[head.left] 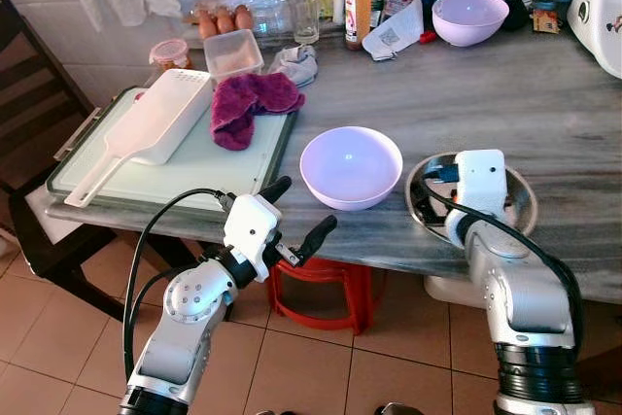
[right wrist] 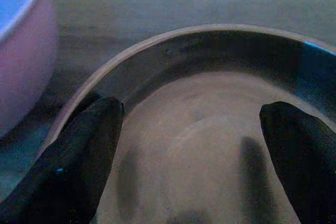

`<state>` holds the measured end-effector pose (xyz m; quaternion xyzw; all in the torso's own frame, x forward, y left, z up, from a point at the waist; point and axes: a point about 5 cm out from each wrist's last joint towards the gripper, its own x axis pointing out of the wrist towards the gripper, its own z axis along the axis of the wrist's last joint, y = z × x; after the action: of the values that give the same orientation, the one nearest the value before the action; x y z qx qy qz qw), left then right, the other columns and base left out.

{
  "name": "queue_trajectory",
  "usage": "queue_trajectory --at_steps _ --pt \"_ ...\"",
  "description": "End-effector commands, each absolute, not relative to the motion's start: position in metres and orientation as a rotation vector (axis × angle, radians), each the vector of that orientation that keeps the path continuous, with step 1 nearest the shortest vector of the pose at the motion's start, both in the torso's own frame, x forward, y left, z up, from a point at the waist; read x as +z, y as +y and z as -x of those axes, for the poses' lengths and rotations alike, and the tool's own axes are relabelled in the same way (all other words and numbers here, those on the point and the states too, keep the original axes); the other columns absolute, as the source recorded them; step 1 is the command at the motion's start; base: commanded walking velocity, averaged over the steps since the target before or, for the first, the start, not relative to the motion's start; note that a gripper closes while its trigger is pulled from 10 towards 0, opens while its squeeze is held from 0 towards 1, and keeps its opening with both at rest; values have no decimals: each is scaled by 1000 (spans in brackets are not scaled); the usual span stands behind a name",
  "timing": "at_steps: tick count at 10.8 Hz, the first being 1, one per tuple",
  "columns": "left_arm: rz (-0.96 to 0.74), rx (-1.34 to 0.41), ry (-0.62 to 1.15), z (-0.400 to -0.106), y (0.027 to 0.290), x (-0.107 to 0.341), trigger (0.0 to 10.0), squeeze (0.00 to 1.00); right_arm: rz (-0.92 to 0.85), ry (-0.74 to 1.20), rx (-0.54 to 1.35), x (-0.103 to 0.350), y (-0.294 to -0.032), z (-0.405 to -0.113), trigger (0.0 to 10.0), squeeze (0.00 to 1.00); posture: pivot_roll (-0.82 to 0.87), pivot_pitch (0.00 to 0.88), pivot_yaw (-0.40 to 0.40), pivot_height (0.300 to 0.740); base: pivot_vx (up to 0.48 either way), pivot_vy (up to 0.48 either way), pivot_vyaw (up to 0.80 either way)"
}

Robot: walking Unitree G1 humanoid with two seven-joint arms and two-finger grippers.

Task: Setting the table

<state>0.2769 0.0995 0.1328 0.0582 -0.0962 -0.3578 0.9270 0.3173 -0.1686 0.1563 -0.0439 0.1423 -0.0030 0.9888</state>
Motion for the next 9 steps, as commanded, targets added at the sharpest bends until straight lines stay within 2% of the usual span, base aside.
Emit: queue_trajectory --at_steps 1,6,9 --pt "-129 -727 -193 -275 103 132 10000 0 78 279 23 158 -163 -319 10000 1000 -173 132 115 740 0 0 0" --pt "-131 -725 -193 -275 103 133 10000 0 24 275 55 159 -157 -318 10000 1000 -170 134 118 740 0 0 0" --pt "-132 -724 -193 -275 107 133 10000 0 57 164 9 172 -168 -305 10000 1000 -169 131 120 740 0 0 0"
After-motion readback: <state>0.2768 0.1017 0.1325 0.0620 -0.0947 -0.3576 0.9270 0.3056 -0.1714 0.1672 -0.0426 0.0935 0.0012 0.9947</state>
